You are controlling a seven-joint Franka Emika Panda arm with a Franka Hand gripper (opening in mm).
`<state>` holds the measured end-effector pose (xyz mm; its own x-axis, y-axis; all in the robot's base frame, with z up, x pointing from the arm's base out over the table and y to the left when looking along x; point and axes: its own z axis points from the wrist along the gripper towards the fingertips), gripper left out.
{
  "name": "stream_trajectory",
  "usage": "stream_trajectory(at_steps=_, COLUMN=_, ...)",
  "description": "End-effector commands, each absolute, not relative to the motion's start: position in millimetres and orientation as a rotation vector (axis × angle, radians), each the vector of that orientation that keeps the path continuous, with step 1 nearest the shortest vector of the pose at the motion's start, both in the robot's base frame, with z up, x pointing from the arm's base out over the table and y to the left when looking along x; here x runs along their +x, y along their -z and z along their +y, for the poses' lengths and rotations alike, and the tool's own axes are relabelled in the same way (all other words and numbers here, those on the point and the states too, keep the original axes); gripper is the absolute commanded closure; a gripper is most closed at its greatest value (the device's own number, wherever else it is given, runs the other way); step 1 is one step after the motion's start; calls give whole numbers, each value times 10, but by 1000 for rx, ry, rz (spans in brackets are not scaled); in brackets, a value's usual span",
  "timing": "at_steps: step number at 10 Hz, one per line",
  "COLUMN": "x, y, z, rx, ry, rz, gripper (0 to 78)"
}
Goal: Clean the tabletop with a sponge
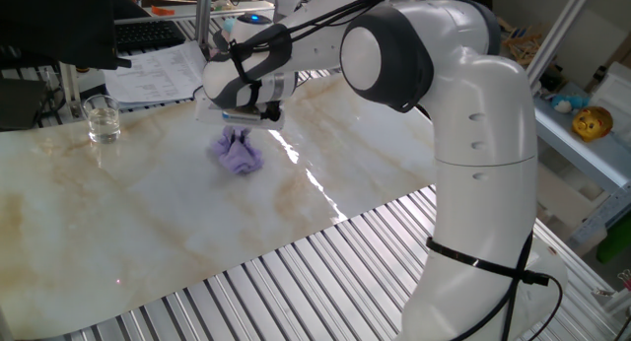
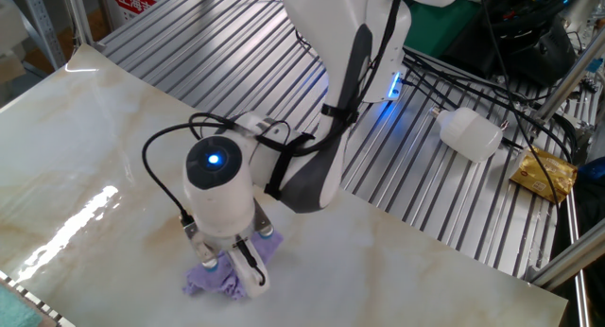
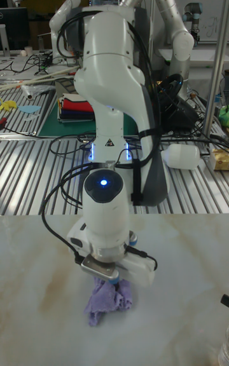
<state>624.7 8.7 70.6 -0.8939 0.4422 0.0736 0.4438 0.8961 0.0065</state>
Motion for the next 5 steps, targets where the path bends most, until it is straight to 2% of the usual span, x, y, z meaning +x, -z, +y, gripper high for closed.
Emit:
stream_trajectory(at_steps=1, x=6261, y=-698, z=83, rx=-677, ry=-11, rz=-3009, gripper=764)
stream_trajectory(at_steps=5, x=6307, y=-670, z=-159, rx=-578, ry=-31, rz=-3028, gripper=764)
